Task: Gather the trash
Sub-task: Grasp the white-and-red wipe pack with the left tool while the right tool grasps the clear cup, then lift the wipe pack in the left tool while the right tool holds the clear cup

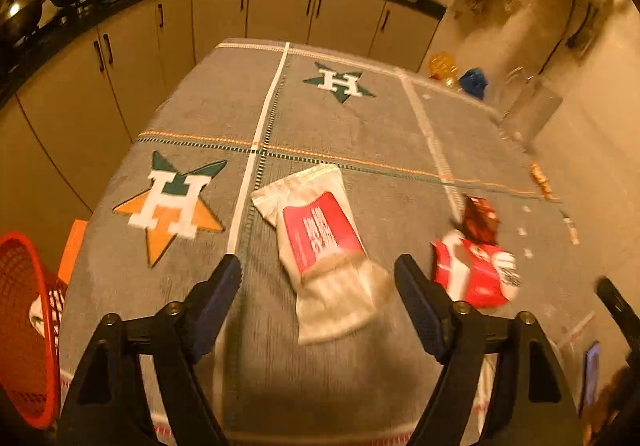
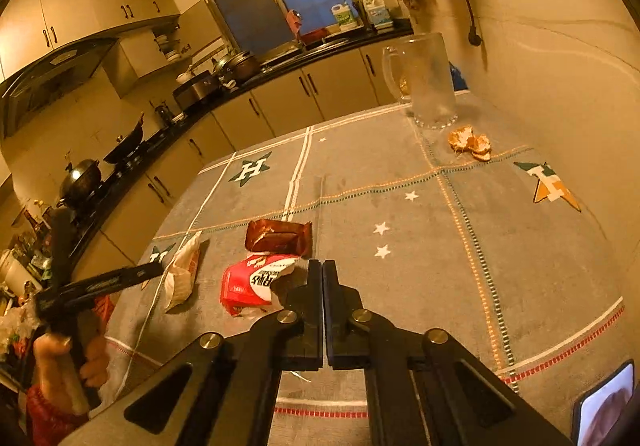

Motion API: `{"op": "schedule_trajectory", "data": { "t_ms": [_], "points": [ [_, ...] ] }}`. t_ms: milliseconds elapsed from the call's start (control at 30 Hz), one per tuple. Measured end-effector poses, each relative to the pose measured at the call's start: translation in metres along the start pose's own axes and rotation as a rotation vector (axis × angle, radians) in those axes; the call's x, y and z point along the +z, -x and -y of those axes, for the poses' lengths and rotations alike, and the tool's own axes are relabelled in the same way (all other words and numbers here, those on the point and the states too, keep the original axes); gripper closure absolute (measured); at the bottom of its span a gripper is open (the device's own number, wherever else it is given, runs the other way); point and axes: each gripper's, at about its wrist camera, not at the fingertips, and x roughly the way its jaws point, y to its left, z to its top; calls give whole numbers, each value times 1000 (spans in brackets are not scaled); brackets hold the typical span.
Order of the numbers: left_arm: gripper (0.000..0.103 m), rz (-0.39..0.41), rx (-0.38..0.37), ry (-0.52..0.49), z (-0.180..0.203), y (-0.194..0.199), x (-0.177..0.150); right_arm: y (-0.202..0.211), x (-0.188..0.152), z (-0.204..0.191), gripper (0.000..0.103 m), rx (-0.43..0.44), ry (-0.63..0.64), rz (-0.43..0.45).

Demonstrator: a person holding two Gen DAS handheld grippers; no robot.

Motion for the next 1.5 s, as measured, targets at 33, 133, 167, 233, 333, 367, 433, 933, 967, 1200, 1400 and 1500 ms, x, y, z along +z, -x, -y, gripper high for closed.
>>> {"op": "schedule_trajectory", "data": {
  "t_ms": [33, 133, 167, 233, 333, 367, 433, 933, 967, 1200, 1400, 1500],
  "points": [
    [23, -13, 15, -1, 2, -8, 3, 1, 0, 1, 100, 6, 5, -5],
    [23, -58, 47, 9, 6, -33, 8, 3, -6, -6, 98, 19, 59, -21],
    [23, -70, 43, 6, 8, -39, 8, 4, -9, -9, 91, 26, 73, -27],
    [24, -84, 57, -6, 12, -52, 5, 4, -15, -17, 70, 50, 110, -40],
    [36, -41, 99, -62, 21, -51, -1, 9, -25, -34, 52, 66, 184, -29],
    [41, -32, 118, -76, 23, -49, -3, 9, -30, -42, 52, 60, 221, -29],
    [48, -25, 98, -80, 22, -46, -5, 6, -40, -61, 52, 44, 304, -38],
    [49, 96, 29, -132, 28, 18, -40, -6, -59, -78, 97, -121, 416, -45],
    [49, 110, 20, -135, 29, 25, -43, -3, -59, -79, 97, -115, 408, -41],
    [49, 160, -10, -133, 23, 56, -58, 9, -54, -80, 97, -70, 362, -6],
    [49, 180, -24, -132, 19, 69, -63, 10, -53, -80, 97, -42, 330, -6],
    [49, 182, -31, -133, 18, 72, -67, 9, -53, -81, 97, -38, 323, -7]
  ]
}}
